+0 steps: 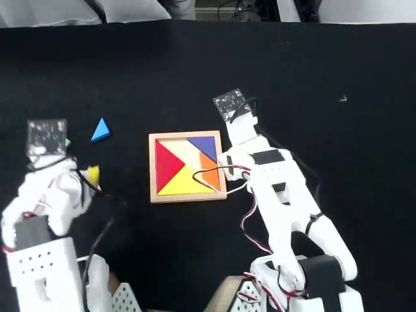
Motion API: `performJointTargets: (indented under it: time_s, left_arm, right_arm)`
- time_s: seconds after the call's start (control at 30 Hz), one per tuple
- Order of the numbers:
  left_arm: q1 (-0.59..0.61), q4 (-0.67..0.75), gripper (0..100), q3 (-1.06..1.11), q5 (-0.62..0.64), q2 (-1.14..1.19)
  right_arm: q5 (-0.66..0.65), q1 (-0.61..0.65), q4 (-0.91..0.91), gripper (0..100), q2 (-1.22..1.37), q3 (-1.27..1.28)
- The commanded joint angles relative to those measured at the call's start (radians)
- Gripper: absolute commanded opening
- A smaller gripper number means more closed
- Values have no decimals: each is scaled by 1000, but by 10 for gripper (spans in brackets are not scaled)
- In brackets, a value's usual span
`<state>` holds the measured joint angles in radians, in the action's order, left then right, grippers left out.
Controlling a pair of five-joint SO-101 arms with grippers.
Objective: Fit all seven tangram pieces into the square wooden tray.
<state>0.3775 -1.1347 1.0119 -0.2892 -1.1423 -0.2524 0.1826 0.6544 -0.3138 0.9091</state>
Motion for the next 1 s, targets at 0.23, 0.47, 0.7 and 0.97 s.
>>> performJointTargets:
  time_s: [0.23, 0.47, 0.7, 0.97]
  left_arm:
    - [13, -114, 256, -298, 189, 626]
    - [13, 12, 261, -309, 351, 821]
    - [13, 167, 261, -311, 396, 1003]
    - [8, 259, 258, -309, 396, 1068]
  right_arm:
    - [2, -17, -21, 11, -2, -1]
    - [2, -17, -21, 11, -2, 1]
    - [2, -15, -21, 11, -2, 1]
    - [2, -12, -21, 11, -2, 1]
